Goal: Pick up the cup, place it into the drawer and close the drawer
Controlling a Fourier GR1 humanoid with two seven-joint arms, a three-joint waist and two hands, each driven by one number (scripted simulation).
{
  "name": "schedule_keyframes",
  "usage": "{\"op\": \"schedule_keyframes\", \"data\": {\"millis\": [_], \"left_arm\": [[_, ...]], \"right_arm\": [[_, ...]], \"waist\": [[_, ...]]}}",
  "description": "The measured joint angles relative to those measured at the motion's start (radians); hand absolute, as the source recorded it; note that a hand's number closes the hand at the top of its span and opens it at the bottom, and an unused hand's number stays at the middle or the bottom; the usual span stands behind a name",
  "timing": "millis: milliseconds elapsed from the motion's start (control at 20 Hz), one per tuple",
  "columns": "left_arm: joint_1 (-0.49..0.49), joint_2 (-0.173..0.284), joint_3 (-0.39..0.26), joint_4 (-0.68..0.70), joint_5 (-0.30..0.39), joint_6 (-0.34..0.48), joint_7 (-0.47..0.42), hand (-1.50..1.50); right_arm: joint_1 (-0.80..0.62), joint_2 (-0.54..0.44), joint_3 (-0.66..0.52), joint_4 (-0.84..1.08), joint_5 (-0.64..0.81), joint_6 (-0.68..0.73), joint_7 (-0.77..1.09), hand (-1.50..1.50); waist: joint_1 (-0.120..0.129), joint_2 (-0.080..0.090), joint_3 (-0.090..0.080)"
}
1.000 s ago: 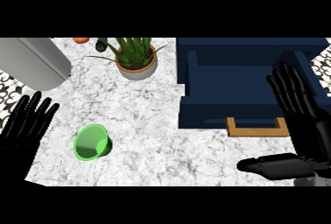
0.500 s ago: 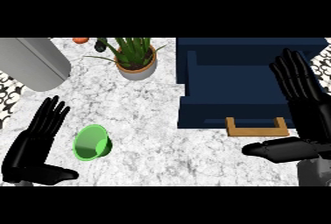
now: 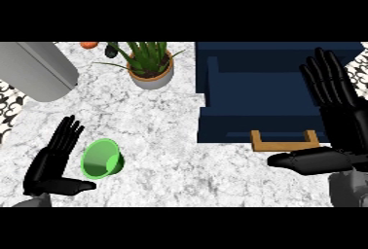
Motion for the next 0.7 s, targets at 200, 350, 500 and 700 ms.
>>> {"op": "schedule_keyframes", "data": {"millis": [200,350,500,700], "left_arm": [[-0.045,0.011,0.006,0.178,-0.058,0.003,-0.132,-1.5],[-0.096,0.02,0.011,0.318,-0.094,0.014,-0.219,-1.5],[-0.157,0.026,0.013,0.49,-0.141,0.034,-0.34,-1.5],[-0.238,0.046,0.022,0.681,-0.177,0.065,-0.441,-1.5]], "right_arm": [[-0.003,-0.018,-0.024,-0.024,-0.032,0.017,0.037,-1.5],[-0.017,-0.018,-0.032,0.003,-0.027,0.017,0.02,-1.5],[-0.014,-0.018,-0.027,-0.027,-0.028,0.015,0.044,-1.5],[-0.031,-0.019,-0.028,-0.017,-0.029,0.015,0.055,-1.5]], "waist": [[-0.002,0.0,0.0],[-0.002,0.0,0.0],[-0.006,0.001,0.0],[-0.008,0.002,-0.001]]}}
